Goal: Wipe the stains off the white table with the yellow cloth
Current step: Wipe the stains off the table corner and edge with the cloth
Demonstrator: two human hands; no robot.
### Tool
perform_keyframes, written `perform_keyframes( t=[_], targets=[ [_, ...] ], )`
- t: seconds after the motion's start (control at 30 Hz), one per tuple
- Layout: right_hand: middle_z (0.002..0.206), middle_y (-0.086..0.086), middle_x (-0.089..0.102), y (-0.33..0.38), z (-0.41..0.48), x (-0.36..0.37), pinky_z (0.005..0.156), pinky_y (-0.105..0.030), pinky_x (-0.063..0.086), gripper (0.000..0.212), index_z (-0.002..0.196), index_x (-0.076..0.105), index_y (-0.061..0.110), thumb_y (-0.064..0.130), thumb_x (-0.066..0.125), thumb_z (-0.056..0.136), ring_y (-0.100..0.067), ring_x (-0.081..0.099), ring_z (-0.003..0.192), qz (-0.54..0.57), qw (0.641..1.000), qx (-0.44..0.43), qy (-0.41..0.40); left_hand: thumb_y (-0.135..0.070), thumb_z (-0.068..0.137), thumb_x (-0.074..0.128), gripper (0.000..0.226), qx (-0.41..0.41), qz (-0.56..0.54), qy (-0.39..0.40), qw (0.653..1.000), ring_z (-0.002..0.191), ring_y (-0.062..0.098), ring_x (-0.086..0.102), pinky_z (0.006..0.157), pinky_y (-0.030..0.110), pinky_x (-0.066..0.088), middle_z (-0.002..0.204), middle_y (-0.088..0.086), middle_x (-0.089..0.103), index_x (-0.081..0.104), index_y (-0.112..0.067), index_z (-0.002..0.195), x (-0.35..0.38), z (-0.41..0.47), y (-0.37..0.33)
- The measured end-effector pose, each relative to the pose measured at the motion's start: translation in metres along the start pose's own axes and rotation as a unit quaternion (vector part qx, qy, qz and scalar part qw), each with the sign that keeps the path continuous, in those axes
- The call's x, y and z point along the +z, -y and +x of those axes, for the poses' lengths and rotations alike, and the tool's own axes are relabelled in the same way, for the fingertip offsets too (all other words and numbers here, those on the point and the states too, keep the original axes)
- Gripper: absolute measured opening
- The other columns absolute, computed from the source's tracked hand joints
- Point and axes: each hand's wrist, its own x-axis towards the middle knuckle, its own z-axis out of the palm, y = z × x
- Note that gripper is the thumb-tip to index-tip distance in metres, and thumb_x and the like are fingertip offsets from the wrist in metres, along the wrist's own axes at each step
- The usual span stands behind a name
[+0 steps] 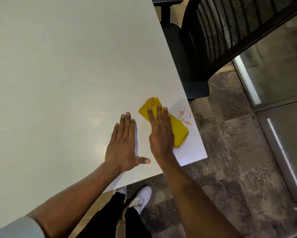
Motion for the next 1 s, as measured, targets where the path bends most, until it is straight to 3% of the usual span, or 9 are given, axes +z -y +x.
perform_keyframes(
  t=[0.13,0.3,0.43,0.5,0.6,0.7,0.83,0.93,1.0],
  targets=[
    [0.175,-0.012,0.003,-0.003,-0.056,-0.001,0.128,-0.05,0.026,0.085,0.166,0.014,0.017,0.0,0.056,0.095,-0.034,0.001,0.162,0.015,0.999,-0.025,0.025,-0.11,0.057,0.029,0.159,0.006,-0.016,0.001,1.0,0.164,0.037,-0.02,0.135,0.055,0.004,0.175,0.02,-0.023,-0.01,-0.001,0.166,0.0,0.0,0.002],
    [0.174,-0.012,0.011,-0.01,-0.093,-0.003,0.119,-0.051,0.042,0.073,0.165,0.019,0.018,0.007,0.021,0.093,-0.036,0.007,0.161,0.011,0.999,0.007,0.033,-0.109,0.055,0.031,0.16,-0.006,-0.011,0.023,1.0,0.164,0.038,-0.018,0.134,0.056,0.008,0.175,0.021,-0.021,-0.008,0.0,0.166,-0.002,-0.001,0.0],
    [0.173,-0.015,0.01,-0.001,-0.07,0.0,0.127,-0.053,0.027,0.074,0.165,0.02,0.017,0.01,0.019,0.091,-0.039,0.005,0.161,0.011,0.999,0.03,0.019,-0.107,0.059,0.044,0.162,-0.018,0.02,0.059,0.998,0.161,0.039,-0.028,0.135,0.053,0.0,0.171,0.021,-0.033,-0.019,0.0,0.164,-0.007,0.001,-0.003],
    [0.172,-0.016,0.015,0.002,-0.07,0.0,0.126,-0.053,0.029,0.072,0.164,0.024,0.015,0.002,0.025,0.093,-0.039,0.009,0.161,0.017,0.999,0.029,-0.005,-0.101,0.065,0.055,0.157,-0.021,0.018,0.062,0.998,0.162,0.039,-0.025,0.135,0.053,-0.001,0.172,0.022,-0.03,-0.015,-0.002,0.166,-0.012,0.002,-0.004],
    [0.163,-0.016,0.041,0.002,-0.084,-0.009,0.114,-0.052,0.049,0.071,0.155,0.046,0.01,-0.017,0.049,0.09,-0.039,0.036,0.153,0.063,0.995,0.028,-0.077,-0.073,0.081,0.075,0.132,-0.01,-0.037,0.032,0.999,0.166,0.038,-0.005,0.134,0.053,0.017,0.177,0.021,-0.009,0.006,-0.003,0.169,-0.026,-0.001,-0.003],
    [0.131,-0.011,0.073,-0.014,-0.101,-0.021,0.09,-0.042,0.063,0.052,0.138,0.066,0.013,-0.01,0.067,0.091,-0.032,0.071,0.121,0.105,0.986,0.025,-0.129,-0.042,0.088,0.083,0.096,0.08,-0.054,-0.046,0.994,0.162,0.04,0.027,0.121,0.056,0.042,0.176,0.019,0.021,0.034,-0.011,0.165,-0.038,-0.003,0.0],
    [0.11,0.006,0.078,-0.034,-0.109,-0.048,0.077,-0.035,0.06,0.031,0.129,0.066,0.029,0.012,0.059,0.104,-0.018,0.073,0.098,0.22,0.973,0.026,-0.067,-0.034,0.101,0.072,0.044,0.237,-0.081,-0.105,0.963,0.155,0.036,0.041,0.114,0.049,0.045,0.166,0.011,0.046,0.066,-0.022,0.142,-0.047,-0.003,-0.004],
    [0.112,0.012,0.077,-0.045,-0.114,-0.059,0.082,-0.031,0.061,0.031,0.13,0.066,0.031,0.019,0.067,0.101,-0.004,0.071,0.1,0.301,0.95,0.053,-0.056,-0.021,0.096,0.076,0.022,0.245,-0.154,-0.107,0.951,0.142,0.031,0.056,0.105,0.048,0.049,0.136,0.001,0.072,0.078,-0.02,0.118,-0.061,0.004,-0.011],
    [0.11,0.013,0.077,-0.057,-0.118,-0.061,0.086,-0.031,0.062,0.039,0.131,0.065,0.034,0.026,0.076,0.095,-0.002,0.072,0.102,0.357,0.928,0.1,-0.028,-0.019,0.089,0.081,0.017,0.203,-0.229,-0.077,0.949,0.118,0.027,0.07,0.094,0.048,0.054,0.114,0.0,0.079,0.08,-0.017,0.106,-0.074,0.012,-0.014]
  ],
)
